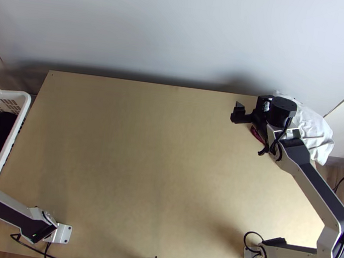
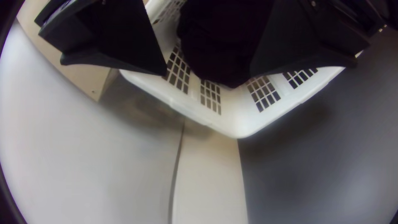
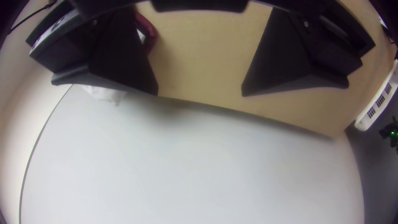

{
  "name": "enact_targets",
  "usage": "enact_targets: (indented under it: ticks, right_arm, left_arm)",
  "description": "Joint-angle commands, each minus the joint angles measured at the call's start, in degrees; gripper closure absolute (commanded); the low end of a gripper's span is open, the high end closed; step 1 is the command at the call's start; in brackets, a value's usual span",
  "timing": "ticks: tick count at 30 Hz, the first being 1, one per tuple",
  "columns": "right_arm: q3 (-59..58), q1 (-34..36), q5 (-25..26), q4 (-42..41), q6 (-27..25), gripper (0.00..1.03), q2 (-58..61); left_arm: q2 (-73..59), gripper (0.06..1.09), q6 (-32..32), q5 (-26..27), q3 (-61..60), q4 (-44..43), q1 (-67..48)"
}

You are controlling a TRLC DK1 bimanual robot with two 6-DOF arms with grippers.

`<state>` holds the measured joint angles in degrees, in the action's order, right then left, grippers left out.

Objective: Fold the t-shirt

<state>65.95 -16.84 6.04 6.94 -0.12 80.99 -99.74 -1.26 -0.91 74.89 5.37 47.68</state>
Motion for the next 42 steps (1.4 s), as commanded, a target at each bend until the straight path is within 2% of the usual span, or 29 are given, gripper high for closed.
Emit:
enact_targets:
  ticks: [1,5,17,29,38,42]
  right_arm:
    - [-0.3,-1.5,0.5,1.8,-0.9,0.09,-2.0]
    - [-0.7,-1.6,0.7,2.6,-1.2,0.09,-3.6]
    - [-3.4,-2.9,2.0,5.2,-2.4,0.10,-8.6]
    - [-6.8,-3.5,3.6,8.3,-3.3,0.10,-12.8]
    - [-6.0,-4.8,5.2,10.6,-5.8,0.10,-13.7]
    - [-5.6,-5.1,5.8,11.4,-6.0,0.09,-13.8]
  left_arm:
    - [-10.2,0.11,-2.8,0.0,2.3,-3.3,6.4]
    - [-16.0,0.11,-3.0,0.0,3.8,-5.6,8.6]
    - [-28.9,0.11,-1.2,0.1,13.8,-4.8,8.6]
    - [-43.3,0.11,-0.4,0.0,28.6,-2.0,8.1]
    - [-53.0,0.11,-0.4,0.0,40.4,-0.1,7.0]
    - [-58.8,0.11,-0.3,-0.3,48.1,3.2,6.3]
